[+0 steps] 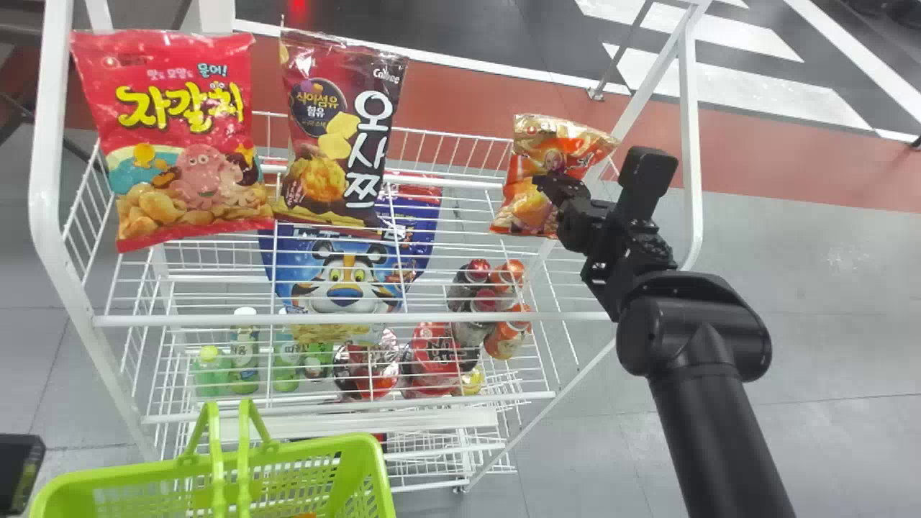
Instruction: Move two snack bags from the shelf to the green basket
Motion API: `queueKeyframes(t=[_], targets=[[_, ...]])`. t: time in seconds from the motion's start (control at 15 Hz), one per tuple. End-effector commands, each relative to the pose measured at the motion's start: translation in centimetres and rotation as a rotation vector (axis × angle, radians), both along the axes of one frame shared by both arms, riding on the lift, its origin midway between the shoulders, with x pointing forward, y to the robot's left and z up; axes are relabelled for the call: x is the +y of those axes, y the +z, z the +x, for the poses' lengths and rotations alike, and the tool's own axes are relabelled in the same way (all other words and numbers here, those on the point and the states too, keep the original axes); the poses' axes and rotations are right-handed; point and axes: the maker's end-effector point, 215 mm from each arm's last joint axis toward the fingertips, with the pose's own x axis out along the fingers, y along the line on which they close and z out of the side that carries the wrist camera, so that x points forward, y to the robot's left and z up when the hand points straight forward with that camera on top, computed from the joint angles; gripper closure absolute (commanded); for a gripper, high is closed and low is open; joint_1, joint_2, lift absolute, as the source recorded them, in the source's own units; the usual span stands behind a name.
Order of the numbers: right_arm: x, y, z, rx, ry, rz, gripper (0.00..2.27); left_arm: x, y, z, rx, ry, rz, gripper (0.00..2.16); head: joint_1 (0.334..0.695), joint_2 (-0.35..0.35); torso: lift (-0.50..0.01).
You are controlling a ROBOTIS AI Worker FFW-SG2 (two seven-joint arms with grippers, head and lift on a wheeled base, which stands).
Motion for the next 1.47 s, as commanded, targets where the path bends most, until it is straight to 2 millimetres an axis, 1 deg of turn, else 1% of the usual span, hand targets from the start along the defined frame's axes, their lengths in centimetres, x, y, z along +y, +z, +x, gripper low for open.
queueKeyframes(t=[0.0, 0.07, 0.13, 0.2, 0.27, 0.33, 0.47, 0.53, 0.67, 0.8, 0.87, 1.0, 1.07, 1.13, 1.2, 1.27, 1.4], targets=[[1.1, 1.2, -1.3, -0.009, 0.023, 0.014, 2.24, 0.1, 0.0, 0.0, 0.000, 0.001, 0.003, 1.98, 0.695, -0.350, -0.018], [2.0, 2.2, -2.0, -0.016, 0.039, 0.021, 2.24, 0.1, 0.0, 0.0, -0.002, 0.001, 0.005, 1.98, 0.695, -0.350, -0.018], [3.3, 3.2, -2.9, -0.020, 0.065, 0.037, 2.24, 0.1, 0.0, 0.1, -0.003, 0.003, 0.005, 1.98, 0.695, -0.350, -0.018], [4.8, 4.8, -4.0, -0.037, 0.094, 0.045, 2.24, 0.2, 0.0, 0.1, -0.005, 0.004, 0.006, 1.98, 0.695, -0.350, -0.018], [6.1, 5.2, -5.1, -0.009, 0.120, 0.062, 2.24, 0.1, 0.1, 0.1, -0.007, 0.004, 0.006, 1.98, 0.695, -0.350, -0.018], [7.6, 5.4, -6.6, 0.038, 0.155, 0.086, 2.24, 0.1, 0.2, 0.2, -0.010, 0.004, 0.005, 1.98, 0.695, -0.350, -0.018], [9.6, 6.0, -10.3, 0.116, 0.209, 0.143, 2.24, 0.0, 0.4, 0.2, -0.016, 0.002, 0.004, 1.98, 0.695, -0.350, -0.018], [10.6, 5.8, -12.2, 0.156, 0.234, 0.146, 2.25, -0.1, 0.5, 0.2, -0.018, 0.000, 0.002, 1.98, 0.695, -0.350, -0.018], [13.5, 4.2, -16.8, 0.280, 0.298, 0.150, 2.25, -0.1, 1.1, 0.4, -0.041, -0.004, 0.000, 1.98, 0.695, -0.350, -0.018], [15.7, 2.3, -21.8, 0.424, 0.354, 0.132, 2.25, -0.1, 1.9, 0.8, -0.063, -0.004, -0.006, 1.98, 0.695, -0.350, -0.018], [16.6, 1.6, -23.8, 0.476, 0.378, 0.135, 2.25, -0.1, 2.2, 0.8, -0.069, -0.005, -0.011, 1.98, 0.695, -0.350, -0.018], [18.2, -0.8, -28.4, 0.620, 0.422, 0.152, 2.25, -0.1, 2.3, 0.9, -0.075, -0.003, -0.011, 1.98, 0.695, -0.350, -0.018], [19.5, -1.1, -29.8, 0.650, 0.457, 0.170, 2.25, -0.1, 2.5, 1.0, -0.080, -0.004, -0.011, 1.98, 0.695, -0.350, -0.018], [20.7, -1.1, -30.4, 0.656, 0.487, 0.194, 2.25, -0.1, 2.5, 1.0, -0.081, -0.004, -0.011, 1.98, 0.695, -0.350, -0.018], [22.6, -1.4, -31.5, 0.672, 0.531, 0.225, 2.25, -0.2, 2.7, 1.0, -0.086, -0.004, -0.014, 1.98, 0.695, -0.345, -0.018], [24.4, -1.5, -32.5, 0.683, 0.573, 0.262, 2.25, -0.3, 2.9, 1.0, -0.093, -0.008, -0.016, 1.98, 0.695, -0.329, -0.018], [27.5, -1.9, -34.1, 0.711, 0.638, 0.304, 2.25, -0.5, 3.0, 0.9, -0.094, -0.012, -0.019, 1.98, 0.695, -0.285, -0.018]])
